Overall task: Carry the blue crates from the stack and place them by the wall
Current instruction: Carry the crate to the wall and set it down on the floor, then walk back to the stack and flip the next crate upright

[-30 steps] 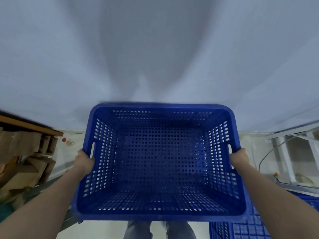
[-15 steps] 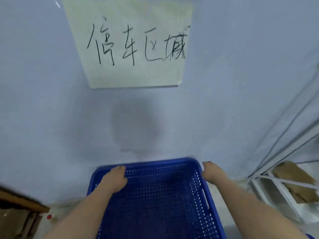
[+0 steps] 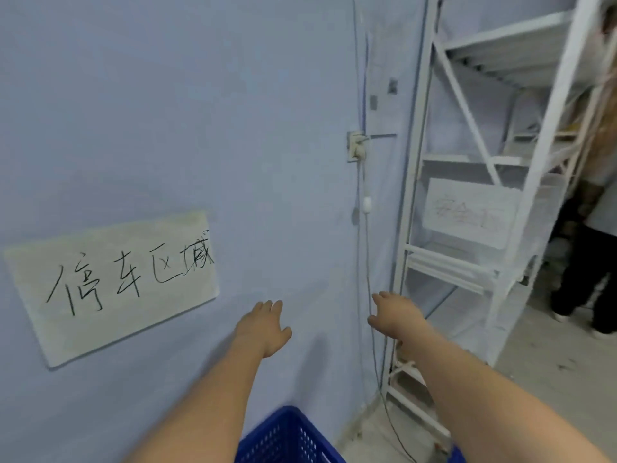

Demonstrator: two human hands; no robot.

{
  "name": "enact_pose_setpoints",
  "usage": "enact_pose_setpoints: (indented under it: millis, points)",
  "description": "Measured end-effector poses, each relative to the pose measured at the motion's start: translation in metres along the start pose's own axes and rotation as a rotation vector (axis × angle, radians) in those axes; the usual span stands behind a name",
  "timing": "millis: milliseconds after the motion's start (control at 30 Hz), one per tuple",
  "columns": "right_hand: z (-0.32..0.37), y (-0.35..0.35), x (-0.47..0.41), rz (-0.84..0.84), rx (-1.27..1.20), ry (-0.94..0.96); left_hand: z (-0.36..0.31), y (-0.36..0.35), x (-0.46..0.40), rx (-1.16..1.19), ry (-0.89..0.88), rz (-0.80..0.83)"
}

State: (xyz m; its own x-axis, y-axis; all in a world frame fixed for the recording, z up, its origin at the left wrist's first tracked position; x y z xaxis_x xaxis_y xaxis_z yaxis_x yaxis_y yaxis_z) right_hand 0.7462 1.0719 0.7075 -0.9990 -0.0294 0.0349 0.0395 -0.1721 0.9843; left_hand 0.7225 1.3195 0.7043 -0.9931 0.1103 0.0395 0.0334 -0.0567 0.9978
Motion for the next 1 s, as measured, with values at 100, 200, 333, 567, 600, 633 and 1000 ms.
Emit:
enact_pose_setpoints:
  millis: [100,200,333,567,600,633,1000]
  points:
    - [-0.038,0.026,0.041,-0.053,-0.018,-0.111,-0.048,0.017,-0.001,0.008,-0.121,-0.026]
    - [-0.08,0.044,0.087,-0.067,-0.023,-0.236,-0.1,0.026,0.005,0.012,-0.247,-0.027]
    - [-0.139,0.07,0.144,-0.089,-0.028,-0.404,-0.17,0.039,0.017,0.035,-0.381,-0.009]
    - [-0.229,0.099,0.222,-0.15,-0.059,-0.589,-0.301,0.075,0.036,0.01,-0.599,-0.056]
    - [-0.242,0.101,0.231,-0.15,-0.058,-0.615,-0.321,0.078,0.038,0.005,-0.624,-0.061]
    - [-0.256,0.103,0.24,-0.148,-0.057,-0.637,-0.341,0.08,0.04,0.005,-0.647,-0.069]
    - [-0.376,0.126,0.294,-0.143,-0.082,-0.777,-0.508,0.071,0.066,0.0,-0.776,-0.063]
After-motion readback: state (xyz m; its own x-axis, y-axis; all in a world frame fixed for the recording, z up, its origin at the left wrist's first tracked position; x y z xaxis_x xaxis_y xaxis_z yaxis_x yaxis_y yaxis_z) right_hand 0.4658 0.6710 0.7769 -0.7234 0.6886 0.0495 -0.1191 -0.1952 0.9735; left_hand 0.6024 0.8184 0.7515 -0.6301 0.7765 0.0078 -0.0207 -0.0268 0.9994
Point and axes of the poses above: each hand's wrist, its own x-axis away from the middle knuckle, its own y-axis out of the back of the hand, z = x × y, the point moved 5 cm from there along -x, towards the middle knuckle, and after that the axes turned 8 degrees about -x, right-handed, at the moved point
